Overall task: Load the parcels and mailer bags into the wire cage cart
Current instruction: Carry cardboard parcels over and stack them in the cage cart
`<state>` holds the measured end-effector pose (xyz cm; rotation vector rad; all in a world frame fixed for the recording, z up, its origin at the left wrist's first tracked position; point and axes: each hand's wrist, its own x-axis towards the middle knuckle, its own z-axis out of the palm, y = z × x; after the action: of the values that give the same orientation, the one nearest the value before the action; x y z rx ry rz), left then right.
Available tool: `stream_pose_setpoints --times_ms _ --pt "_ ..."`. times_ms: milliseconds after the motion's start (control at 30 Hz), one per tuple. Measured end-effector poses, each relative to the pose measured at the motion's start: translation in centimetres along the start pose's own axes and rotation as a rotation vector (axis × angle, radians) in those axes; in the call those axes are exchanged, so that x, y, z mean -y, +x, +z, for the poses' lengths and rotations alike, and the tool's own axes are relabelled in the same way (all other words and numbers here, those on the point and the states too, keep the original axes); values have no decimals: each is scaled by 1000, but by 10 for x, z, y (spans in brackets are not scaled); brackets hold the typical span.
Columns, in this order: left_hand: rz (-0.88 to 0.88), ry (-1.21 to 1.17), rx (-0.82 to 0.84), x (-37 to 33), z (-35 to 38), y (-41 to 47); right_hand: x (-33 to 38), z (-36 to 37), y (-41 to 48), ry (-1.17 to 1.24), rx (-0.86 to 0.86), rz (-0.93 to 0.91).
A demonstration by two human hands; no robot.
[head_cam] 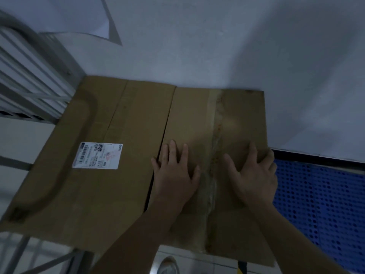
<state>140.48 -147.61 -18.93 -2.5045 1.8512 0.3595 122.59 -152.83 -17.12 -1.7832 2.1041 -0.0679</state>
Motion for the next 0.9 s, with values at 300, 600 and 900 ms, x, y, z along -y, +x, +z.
stream_pose_setpoints --times_ms 300,600,900 --pt "30 85 214 13 -137 -20 -45 -64 -54 -96 308 -98" --pt "-158 11 175 34 -292 -153 -9 -205 -139 33 316 -184" --pt "-247 -169 -14 18 -391 -241 64 -348 -227 260 112 -436"
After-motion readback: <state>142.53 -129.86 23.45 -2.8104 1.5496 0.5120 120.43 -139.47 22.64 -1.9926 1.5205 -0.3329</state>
